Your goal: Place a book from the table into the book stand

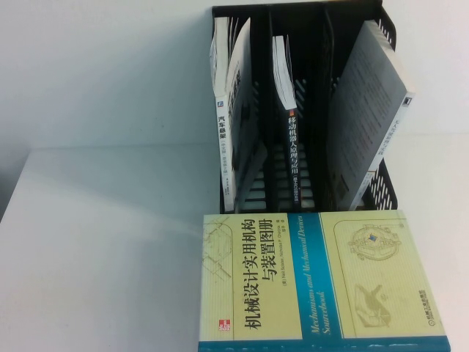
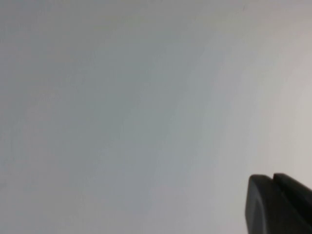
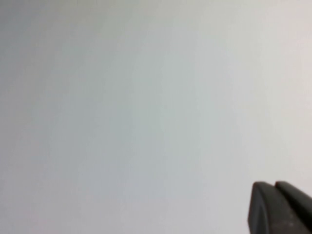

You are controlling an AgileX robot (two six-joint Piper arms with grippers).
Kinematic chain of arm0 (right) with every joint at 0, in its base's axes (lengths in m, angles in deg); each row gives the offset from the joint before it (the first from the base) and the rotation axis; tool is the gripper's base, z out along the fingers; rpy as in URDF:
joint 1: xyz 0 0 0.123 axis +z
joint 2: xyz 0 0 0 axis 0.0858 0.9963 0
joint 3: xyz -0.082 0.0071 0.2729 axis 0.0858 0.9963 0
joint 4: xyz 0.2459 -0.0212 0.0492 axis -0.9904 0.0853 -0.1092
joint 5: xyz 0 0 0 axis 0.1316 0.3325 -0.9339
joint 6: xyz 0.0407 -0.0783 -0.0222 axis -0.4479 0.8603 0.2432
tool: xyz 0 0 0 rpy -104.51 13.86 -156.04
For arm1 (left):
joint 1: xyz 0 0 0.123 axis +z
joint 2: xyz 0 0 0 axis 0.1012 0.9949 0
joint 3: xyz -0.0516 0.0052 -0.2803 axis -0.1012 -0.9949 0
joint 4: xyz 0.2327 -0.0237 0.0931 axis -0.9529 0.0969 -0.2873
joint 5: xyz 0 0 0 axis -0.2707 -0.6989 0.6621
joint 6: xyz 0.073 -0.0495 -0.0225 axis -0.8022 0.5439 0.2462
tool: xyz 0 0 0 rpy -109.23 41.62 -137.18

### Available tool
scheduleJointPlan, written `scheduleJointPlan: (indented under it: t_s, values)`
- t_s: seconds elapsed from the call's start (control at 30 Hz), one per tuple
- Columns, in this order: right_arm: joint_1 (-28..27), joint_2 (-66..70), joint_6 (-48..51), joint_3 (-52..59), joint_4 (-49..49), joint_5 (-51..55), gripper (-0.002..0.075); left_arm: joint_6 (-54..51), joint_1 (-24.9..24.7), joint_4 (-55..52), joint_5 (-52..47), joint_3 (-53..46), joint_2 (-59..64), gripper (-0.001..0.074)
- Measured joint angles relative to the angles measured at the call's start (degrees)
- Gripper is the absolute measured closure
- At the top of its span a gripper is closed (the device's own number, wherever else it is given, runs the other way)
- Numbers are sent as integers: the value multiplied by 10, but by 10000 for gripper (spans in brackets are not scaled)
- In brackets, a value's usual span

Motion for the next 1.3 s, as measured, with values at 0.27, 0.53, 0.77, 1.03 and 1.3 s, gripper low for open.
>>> scheduleJointPlan:
  t_s: [0.27,0.53,0.77,1.03,1.3]
  values:
    - [0,2,200,-180,-152,107,729,-23,0,5,-65,73,0,738]
    - [0,90,532,-325,-347,206,729,-111,0,27,-280,171,5,738]
    - [0,184,959,-352,-688,221,729,-131,0,80,-388,184,59,738]
    - [0,200,1071,-385,-986,68,729,-125,0,105,-376,184,71,738]
    - [0,235,1239,-501,-746,473,729,-103,0,108,-387,184,71,738]
